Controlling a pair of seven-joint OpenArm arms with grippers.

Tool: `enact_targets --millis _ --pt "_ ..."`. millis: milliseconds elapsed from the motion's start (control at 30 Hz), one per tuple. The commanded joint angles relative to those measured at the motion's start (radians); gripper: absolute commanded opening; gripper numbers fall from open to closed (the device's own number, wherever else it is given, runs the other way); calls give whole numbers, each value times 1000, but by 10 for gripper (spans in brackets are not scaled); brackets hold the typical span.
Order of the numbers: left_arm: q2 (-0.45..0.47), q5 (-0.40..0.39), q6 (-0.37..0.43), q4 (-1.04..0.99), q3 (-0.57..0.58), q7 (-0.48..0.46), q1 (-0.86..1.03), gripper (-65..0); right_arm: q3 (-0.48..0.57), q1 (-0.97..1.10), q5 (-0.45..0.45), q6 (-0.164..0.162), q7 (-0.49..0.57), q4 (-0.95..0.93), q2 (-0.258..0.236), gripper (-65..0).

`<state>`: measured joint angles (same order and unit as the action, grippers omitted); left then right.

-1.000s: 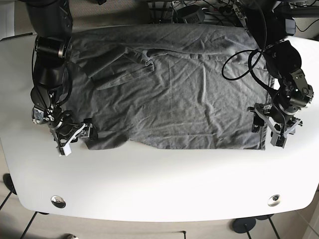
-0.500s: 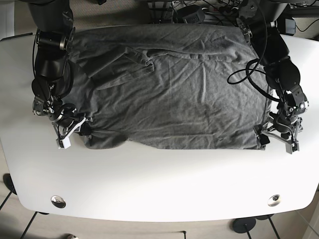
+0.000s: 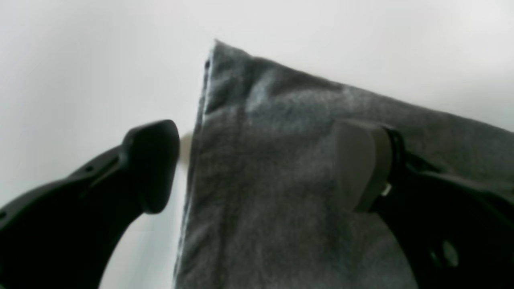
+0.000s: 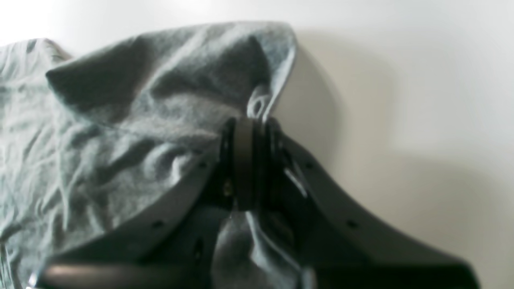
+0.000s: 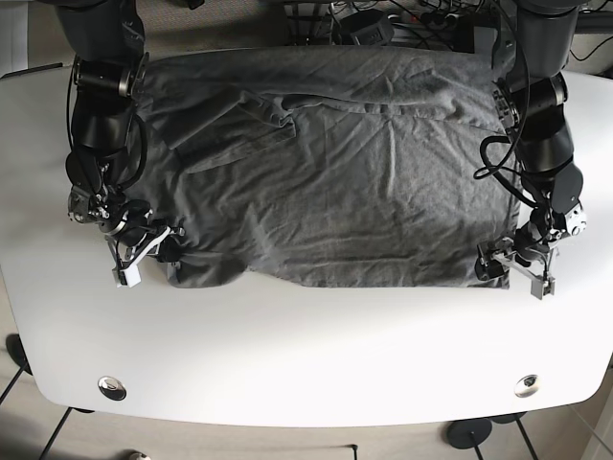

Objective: Fold the T-shirt properly
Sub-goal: 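Release and move both grippers to the hem corners, grasp them, then fold the hem with both grippers toward the collar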

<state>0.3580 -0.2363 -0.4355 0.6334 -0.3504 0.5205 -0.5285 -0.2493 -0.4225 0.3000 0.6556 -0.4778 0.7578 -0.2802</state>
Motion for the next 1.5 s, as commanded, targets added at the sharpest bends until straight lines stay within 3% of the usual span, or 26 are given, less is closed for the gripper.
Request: enact_targets --millis 33,67,133,267,400,567,633,767,867,1000,1133,1267,1500 --pt "-18 -1 0 4 14 14 -14 -85 -2 -23 3 7 -2 13 -9 -631" --pt "-32 -1 0 4 18 14 -14 -86 -2 -23 3 7 -2 13 -9 -631" --pt "-44 1 0 3 21 13 -14 -160 -2 -23 3 7 -2 13 -9 -631" --pt "-63 25 7 3 23 8 -17 -479 -3 -22 3 7 -2 13 -9 -631" --pt "-61 71 0 16 20 8 -18 -650 -69 -22 1 13 0 15 -9 -634" --pt "-64 71 -1 242 21 17 23 -650 -84 7 1 8 0 171 -7 -634" --pt "-70 67 -1 362 18 80 58 -650 -87 21 3 7 -57 262 -7 -634" --pt "-90 -51 -1 607 17 204 150 -650 -147 84 3 7 -126 431 -9 -634" --pt "-90 -120 -1 770 9 284 242 -650 -195 170 5 13 -240 625 -9 -634" --pt "-92 -174 -1 917 -105 366 353 -650 -244 319 60 14 -341 862 -6 -634" --pt "-90 -243 -1 1024 -161 376 486 -650 -302 494 152 8 -414 1030 -6 -633" --pt "-90 -255 -1 1115 -169 376 606 -650 -344 624 232 7 -417 1077 -6 -633" --pt "-90 -255 -1 1159 -171 376 741 -650 -353 735 238 13 -417 1080 23 -631"
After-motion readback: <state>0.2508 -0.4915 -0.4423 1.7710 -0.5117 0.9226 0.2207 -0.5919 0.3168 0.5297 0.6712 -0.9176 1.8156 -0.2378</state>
